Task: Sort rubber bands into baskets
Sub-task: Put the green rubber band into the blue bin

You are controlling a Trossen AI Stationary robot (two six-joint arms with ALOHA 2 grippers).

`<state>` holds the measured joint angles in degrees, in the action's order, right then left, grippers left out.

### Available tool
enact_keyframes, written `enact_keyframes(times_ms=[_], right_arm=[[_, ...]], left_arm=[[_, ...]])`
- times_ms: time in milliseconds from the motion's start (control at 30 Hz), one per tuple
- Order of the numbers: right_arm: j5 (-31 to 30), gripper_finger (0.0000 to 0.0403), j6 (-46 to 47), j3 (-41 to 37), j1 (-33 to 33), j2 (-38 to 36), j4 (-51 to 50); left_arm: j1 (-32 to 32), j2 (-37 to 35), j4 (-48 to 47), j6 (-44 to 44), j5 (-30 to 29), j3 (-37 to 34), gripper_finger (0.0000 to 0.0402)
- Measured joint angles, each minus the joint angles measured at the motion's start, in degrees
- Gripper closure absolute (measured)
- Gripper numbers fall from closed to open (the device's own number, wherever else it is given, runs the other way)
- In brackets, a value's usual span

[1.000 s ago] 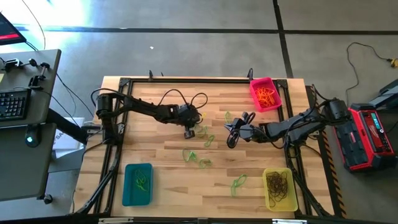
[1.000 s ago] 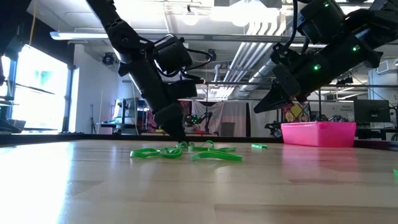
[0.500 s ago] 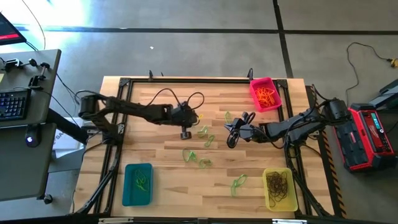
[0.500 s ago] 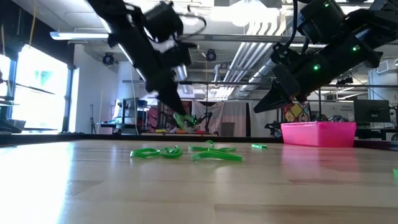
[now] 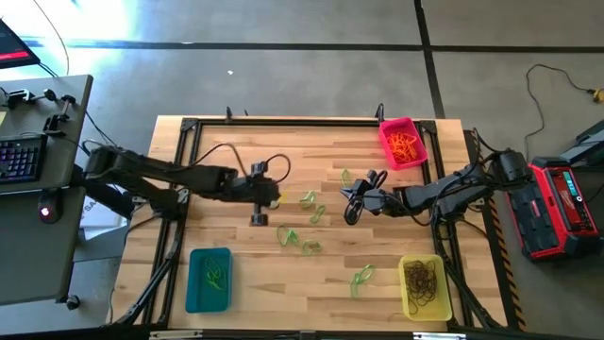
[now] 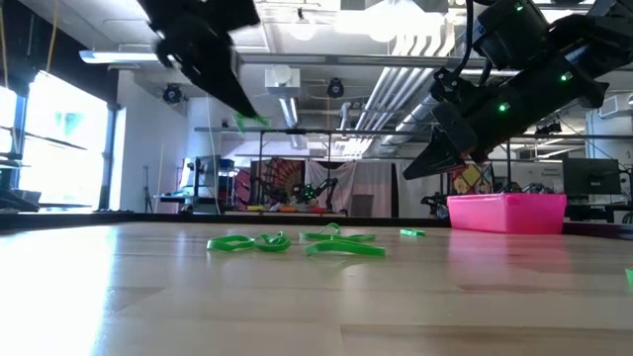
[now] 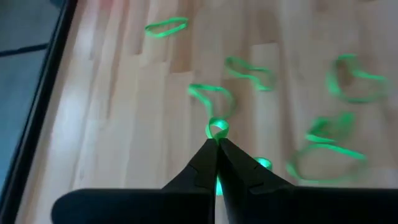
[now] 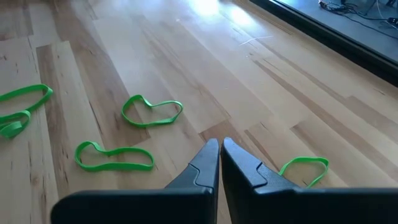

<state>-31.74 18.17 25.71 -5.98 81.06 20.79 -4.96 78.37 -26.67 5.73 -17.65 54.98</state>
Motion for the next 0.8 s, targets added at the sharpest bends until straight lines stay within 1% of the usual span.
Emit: enact_keyframes(times_ms=[200,433,700,800], right_arm=[[0.0,0.0396,0.25,0.0,0.0,0.0,0.0],[0.01,0.0396,1.03,0.0,0.0,0.02,-0.01],[-0.01,0.0396,1.01,0.0,0.0,0.02,0.01],[0.0,0.0396,0.91,0.0,0.0,0.02,-0.01]], left_arm=[[-7.76,-3.7,-5.17,-4.03,0.04,0.02,0.04],[-16.54,-4.62,-10.84,-10.12,0.09,0.02,0.04],[-24.17,-4.6,-18.6,-25.12,0.07,0.02,0.0401],[-26.86,-4.6,-20.46,-29.43,0.09,0.01,0.0401]])
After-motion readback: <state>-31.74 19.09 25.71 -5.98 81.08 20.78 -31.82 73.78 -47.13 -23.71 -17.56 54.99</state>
